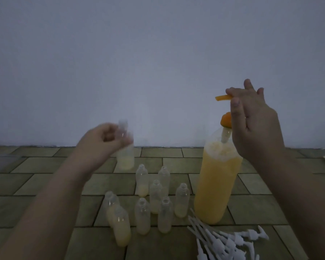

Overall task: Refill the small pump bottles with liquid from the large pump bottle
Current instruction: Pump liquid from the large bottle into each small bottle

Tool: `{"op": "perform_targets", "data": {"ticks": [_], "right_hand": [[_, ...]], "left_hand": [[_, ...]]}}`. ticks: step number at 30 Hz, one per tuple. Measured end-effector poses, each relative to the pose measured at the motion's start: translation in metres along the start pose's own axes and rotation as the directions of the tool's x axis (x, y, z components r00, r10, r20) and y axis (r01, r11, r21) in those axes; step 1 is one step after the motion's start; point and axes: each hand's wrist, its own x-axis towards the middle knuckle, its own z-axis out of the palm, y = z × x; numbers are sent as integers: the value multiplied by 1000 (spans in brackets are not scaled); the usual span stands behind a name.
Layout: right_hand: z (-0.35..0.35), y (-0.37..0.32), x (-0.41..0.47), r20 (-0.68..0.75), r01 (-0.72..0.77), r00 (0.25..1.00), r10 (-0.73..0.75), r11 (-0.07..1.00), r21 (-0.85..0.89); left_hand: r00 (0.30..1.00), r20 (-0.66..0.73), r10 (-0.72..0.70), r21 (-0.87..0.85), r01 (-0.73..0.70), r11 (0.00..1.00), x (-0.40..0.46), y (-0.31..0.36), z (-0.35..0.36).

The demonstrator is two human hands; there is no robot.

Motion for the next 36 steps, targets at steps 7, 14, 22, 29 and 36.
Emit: {"op": "perform_targets", "data": {"ticks": [7,14,22,29,36], "right_hand": [[-1,0,1,14,-1,1000,1,1000,2],[-3,-1,1,49,-26,998,28,999,-24],[-2,-6,-1,35,-16,999,17,1000,-22],[-1,2,1,26,-11,1000,11,1000,4],[2,-2,0,14,-20,1000,21,1000,-8]], "left_hand": [[954,166,248,22,-255,967,13,56,95],[901,283,329,275,-404,872,20,62,118],[856,234,461,465,-515,720,16,73,124],[915,44,401,400,-384,832,14,68,119],[895,64,441,397,-428,812,14,74,124]]}}
